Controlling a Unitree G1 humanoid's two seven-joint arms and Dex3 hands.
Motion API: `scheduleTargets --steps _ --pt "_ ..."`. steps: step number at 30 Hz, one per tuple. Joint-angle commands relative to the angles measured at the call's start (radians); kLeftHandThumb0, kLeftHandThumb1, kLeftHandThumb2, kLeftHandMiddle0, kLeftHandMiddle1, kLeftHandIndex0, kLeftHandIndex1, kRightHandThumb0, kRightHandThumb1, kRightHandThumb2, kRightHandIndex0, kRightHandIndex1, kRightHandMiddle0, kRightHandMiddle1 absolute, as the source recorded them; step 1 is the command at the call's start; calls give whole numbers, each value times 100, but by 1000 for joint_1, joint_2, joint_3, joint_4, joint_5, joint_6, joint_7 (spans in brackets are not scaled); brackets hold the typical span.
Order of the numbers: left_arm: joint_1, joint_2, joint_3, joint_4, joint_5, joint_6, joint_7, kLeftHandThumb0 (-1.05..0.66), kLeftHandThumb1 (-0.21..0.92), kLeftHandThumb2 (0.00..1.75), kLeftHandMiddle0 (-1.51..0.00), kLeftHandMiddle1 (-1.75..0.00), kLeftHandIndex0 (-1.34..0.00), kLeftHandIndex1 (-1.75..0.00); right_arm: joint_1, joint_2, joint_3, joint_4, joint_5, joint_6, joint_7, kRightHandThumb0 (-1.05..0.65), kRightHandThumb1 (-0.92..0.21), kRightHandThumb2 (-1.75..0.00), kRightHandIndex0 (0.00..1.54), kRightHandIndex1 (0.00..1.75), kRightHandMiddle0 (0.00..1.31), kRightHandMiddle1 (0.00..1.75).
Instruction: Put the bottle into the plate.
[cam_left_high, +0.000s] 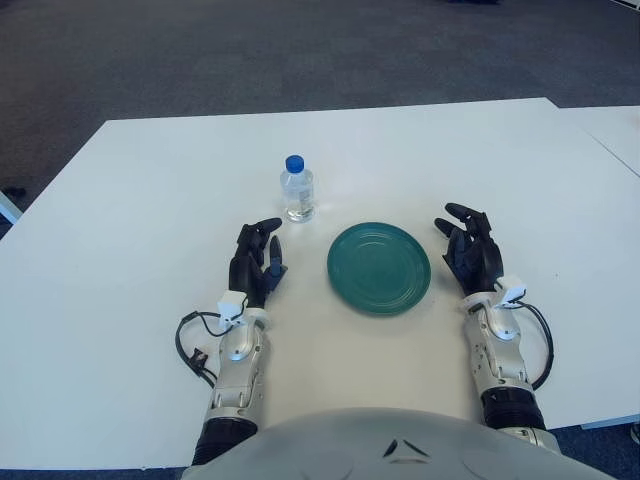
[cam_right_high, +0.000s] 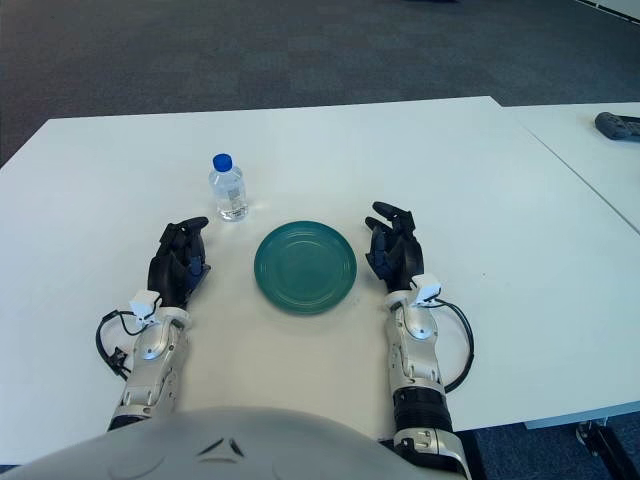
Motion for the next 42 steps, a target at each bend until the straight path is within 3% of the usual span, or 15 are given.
scheduleTargets --steps 1,4,7,9,15,21,25,29,34,37,42 --pt "21 -36 4 15 -13 30 5 -58 92 61 -50 -69 -28 -104 36 15 8 34 -4 55 -6 -68 -92 -68 52 91 10 113" --pt "19 -36 5 23 -3 16 11 -61 92 63 -47 -66 -25 -103 37 13 9 32 -5 57 -6 -68 -92 -69 52 91 10 113" --pt "10 -21 -1 57 62 -38 39 -68 92 67 -38 -54 -13 -102 37 12 8 33 -2 64 -5 -68 -92 -69 52 91 8 112" --pt "4 -3 -9 81 130 -76 68 -79 92 77 -24 -34 -5 -82 36 12 6 33 1 68 -5 -67 -92 -69 51 90 7 112" --pt "-7 45 -45 149 281 -183 105 -100 92 106 -4 -5 0 -31 31 19 2 46 -1 42 -11 -66 -91 -68 51 89 8 112" --pt "-32 70 -66 220 326 -293 122 -104 92 116 0 0 0 -9 29 19 2 53 -6 30 -15 -65 -90 -68 53 90 8 112" --pt "-101 105 -66 357 326 -401 113 -105 92 118 0 0 0 -3 28 20 1 55 -4 35 -17 -65 -88 -72 54 91 8 112" --pt "-126 123 -63 409 329 -453 115 -105 92 117 0 0 0 -1 26 21 -2 59 -3 37 -21 -65 -86 -73 55 91 7 111" --pt "-160 138 -62 452 375 -459 159 -105 92 108 0 0 0 0 22 22 -4 69 -1 30 -23 -65 -86 -74 54 91 7 112" --pt "-187 146 -64 451 410 -419 187 -105 92 100 0 0 0 0 24 20 1 64 -7 37 -23 -65 -86 -75 54 90 7 113" --pt "-194 166 -82 404 569 -270 308 -105 92 94 0 0 0 0 25 18 4 59 -22 55 -39 -66 -87 -75 52 89 6 113"
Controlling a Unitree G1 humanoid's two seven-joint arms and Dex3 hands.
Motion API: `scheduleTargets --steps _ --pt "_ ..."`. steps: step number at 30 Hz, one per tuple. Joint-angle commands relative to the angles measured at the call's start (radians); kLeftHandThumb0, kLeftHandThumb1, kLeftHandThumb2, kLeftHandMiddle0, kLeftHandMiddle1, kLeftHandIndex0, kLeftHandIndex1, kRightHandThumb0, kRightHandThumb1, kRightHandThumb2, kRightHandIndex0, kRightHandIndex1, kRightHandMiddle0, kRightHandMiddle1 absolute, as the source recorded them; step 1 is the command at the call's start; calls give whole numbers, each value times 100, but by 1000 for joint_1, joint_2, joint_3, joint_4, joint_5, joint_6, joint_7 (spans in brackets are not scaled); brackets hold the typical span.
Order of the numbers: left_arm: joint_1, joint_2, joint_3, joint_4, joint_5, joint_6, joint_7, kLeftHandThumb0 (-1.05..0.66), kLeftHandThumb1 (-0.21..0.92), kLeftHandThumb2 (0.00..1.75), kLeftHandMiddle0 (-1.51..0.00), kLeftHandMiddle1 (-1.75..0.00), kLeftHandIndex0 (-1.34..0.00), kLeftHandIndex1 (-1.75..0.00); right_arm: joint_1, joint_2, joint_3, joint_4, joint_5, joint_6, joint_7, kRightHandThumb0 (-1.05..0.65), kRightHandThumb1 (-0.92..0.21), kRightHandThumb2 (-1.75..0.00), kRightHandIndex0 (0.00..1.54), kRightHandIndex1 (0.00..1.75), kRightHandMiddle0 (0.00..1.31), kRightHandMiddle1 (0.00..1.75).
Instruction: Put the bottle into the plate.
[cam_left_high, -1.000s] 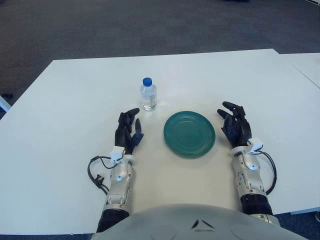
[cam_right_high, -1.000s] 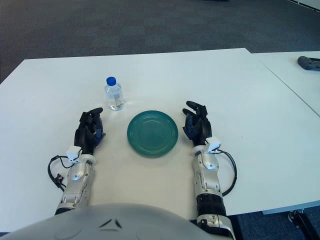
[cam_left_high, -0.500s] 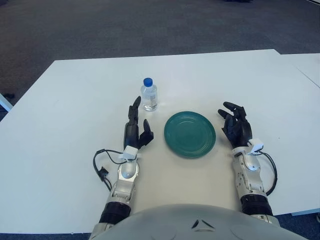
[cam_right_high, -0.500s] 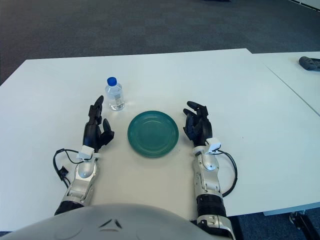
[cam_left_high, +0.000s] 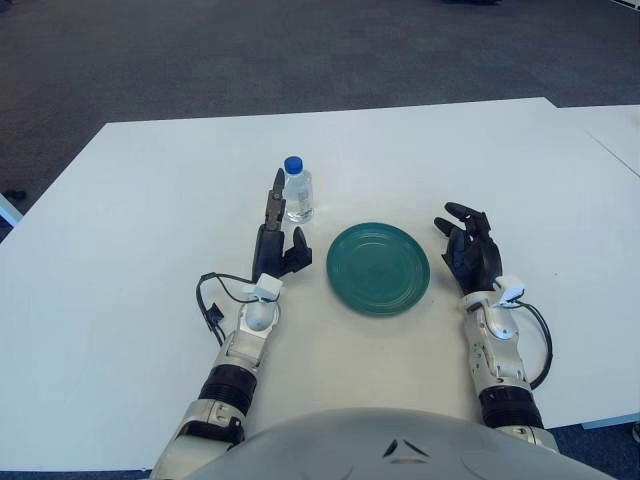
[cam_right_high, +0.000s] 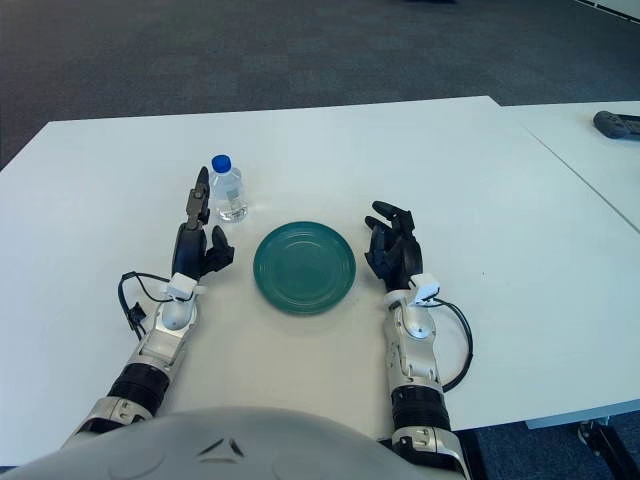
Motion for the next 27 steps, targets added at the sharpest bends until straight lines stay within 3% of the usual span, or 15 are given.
scheduleTargets --steps 1,5,9,17,27 --pt "60 39 -12 34 106 122 66 -105 92 93 0 0 0 0 33 11 4 46 -10 64 -18 -66 -87 -75 52 89 6 112" --pt "47 42 -28 -15 140 254 45 -105 92 92 0 0 0 0 37 12 3 42 -13 69 -18 -66 -88 -75 52 89 5 111" --pt "24 27 -34 -41 73 331 -43 -105 92 92 0 0 0 0 40 9 6 39 -14 78 -12 -67 -89 -73 53 88 5 110" --pt "-26 -1 -23 -8 -66 317 -124 -105 92 90 0 0 0 0 48 -1 -4 39 -7 90 -4 -66 -90 -73 52 88 5 109" --pt "-59 -47 1 19 -161 376 -153 -105 92 81 0 0 0 0 44 -16 -27 66 9 88 0 -66 -92 -70 51 88 4 108"
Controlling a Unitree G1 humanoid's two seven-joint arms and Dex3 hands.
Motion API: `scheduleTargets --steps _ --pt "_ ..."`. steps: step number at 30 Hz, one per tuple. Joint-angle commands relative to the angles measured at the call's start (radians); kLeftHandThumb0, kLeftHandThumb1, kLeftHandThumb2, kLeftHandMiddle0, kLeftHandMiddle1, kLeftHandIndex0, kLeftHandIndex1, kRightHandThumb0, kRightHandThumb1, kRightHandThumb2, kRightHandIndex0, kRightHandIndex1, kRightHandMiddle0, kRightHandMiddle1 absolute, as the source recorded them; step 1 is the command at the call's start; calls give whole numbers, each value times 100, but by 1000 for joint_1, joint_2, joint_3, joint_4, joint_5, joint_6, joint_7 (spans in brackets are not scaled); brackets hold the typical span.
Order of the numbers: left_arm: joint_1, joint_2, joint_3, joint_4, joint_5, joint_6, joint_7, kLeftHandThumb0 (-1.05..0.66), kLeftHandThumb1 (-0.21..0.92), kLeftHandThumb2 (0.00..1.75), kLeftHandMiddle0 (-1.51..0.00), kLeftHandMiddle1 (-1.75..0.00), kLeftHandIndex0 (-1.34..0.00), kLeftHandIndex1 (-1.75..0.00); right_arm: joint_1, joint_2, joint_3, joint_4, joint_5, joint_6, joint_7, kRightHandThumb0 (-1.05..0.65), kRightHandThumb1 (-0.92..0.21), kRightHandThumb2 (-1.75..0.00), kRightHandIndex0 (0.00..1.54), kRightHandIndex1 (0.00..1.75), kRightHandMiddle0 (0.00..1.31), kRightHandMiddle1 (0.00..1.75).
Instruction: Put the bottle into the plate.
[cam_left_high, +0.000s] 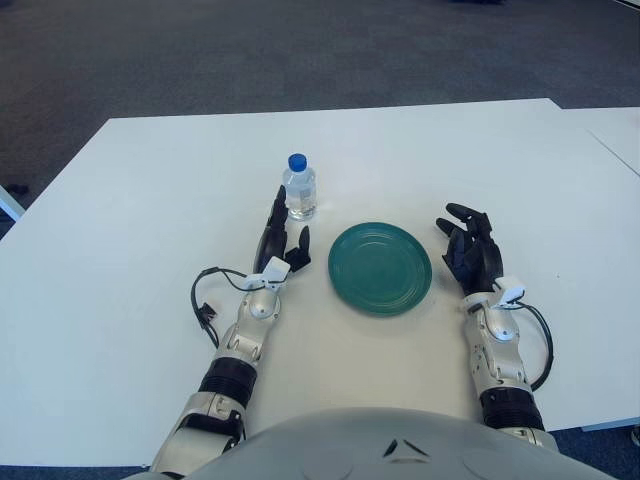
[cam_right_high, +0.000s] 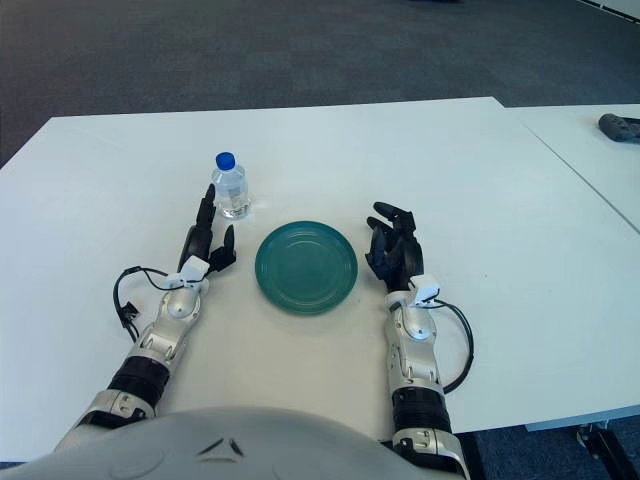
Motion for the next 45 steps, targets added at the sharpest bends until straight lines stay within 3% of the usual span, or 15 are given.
scheduleTargets --steps 1,12,16,23,39,45 --pt "-3 -13 4 33 -22 37 -11 -105 92 80 0 0 0 0 31 -2 -15 68 18 57 6 -66 -92 -70 51 88 4 108" --pt "-31 -92 44 52 -93 12 41 -105 92 72 0 0 0 0 14 -20 -42 109 46 38 51 -67 -92 -68 51 89 5 110" --pt "-111 -84 98 126 -159 34 20 -105 92 71 0 0 0 0 9 -28 -49 123 55 24 75 -67 -92 -67 51 90 5 111" --pt "-184 -117 120 147 -190 48 43 -105 92 70 0 0 0 0 5 -44 -58 149 58 5 103 -67 -92 -69 53 92 7 113" --pt "-246 -128 111 123 -199 196 43 -105 92 52 0 0 0 0 -2 -66 -77 185 71 -15 134 -69 -92 -69 53 92 8 114" --pt "-269 -133 108 134 -191 218 62 -105 92 48 0 0 0 0 -10 -74 -84 203 79 -27 154 -70 -92 -67 54 93 9 114"
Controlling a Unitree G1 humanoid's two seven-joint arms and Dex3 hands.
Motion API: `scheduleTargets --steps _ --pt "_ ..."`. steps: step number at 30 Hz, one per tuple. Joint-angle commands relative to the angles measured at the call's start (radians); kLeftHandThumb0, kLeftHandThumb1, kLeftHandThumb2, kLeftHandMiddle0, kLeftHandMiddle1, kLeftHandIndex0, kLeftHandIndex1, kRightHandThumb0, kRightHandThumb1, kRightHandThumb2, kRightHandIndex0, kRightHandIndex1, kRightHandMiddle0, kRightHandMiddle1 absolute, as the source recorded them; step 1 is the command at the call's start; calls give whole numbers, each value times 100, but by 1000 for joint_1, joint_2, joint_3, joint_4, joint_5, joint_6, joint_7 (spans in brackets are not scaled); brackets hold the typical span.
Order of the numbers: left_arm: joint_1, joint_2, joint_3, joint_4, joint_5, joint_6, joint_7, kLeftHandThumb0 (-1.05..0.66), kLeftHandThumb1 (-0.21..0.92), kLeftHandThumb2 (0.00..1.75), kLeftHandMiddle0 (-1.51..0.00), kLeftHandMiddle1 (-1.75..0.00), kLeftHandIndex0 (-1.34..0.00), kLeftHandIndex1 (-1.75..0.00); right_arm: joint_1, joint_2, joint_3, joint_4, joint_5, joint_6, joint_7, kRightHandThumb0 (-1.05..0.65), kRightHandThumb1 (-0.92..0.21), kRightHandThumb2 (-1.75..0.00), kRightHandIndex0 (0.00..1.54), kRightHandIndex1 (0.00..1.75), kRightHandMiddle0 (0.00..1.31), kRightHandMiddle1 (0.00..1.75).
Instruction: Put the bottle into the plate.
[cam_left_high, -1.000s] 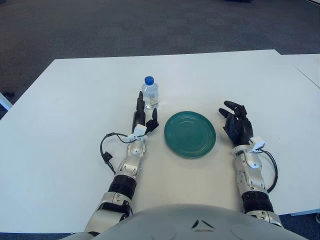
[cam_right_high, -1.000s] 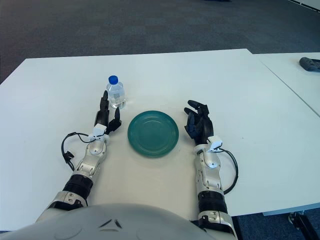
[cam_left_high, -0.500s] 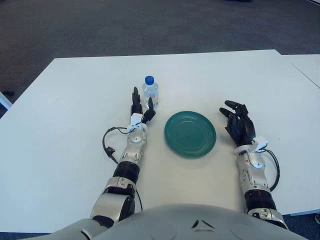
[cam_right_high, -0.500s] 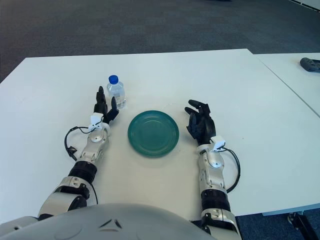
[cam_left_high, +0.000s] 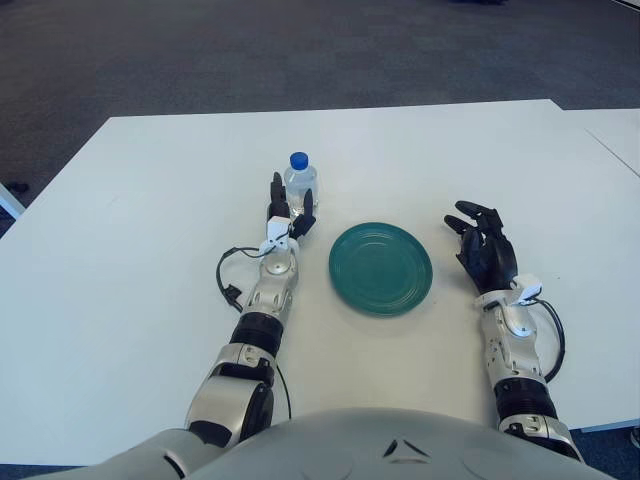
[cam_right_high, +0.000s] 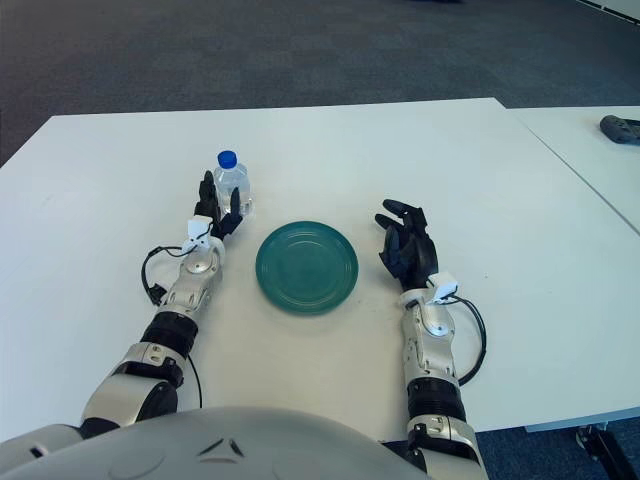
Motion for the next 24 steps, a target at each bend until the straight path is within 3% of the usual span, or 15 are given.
scheduleTargets --steps 1,12,24 --pt "-35 -14 -4 13 11 20 15 -105 92 47 0 0 0 0 53 -2 -12 80 8 37 5 -70 -92 -67 54 93 9 114" --pt "-121 -12 7 107 24 45 57 -105 92 40 0 0 0 0 48 -3 -18 100 8 9 2 -69 -92 -65 56 93 11 115" --pt "-153 3 -10 135 40 62 45 -105 92 38 0 0 0 0 44 0 -16 113 18 0 25 -70 -92 -68 59 93 13 115"
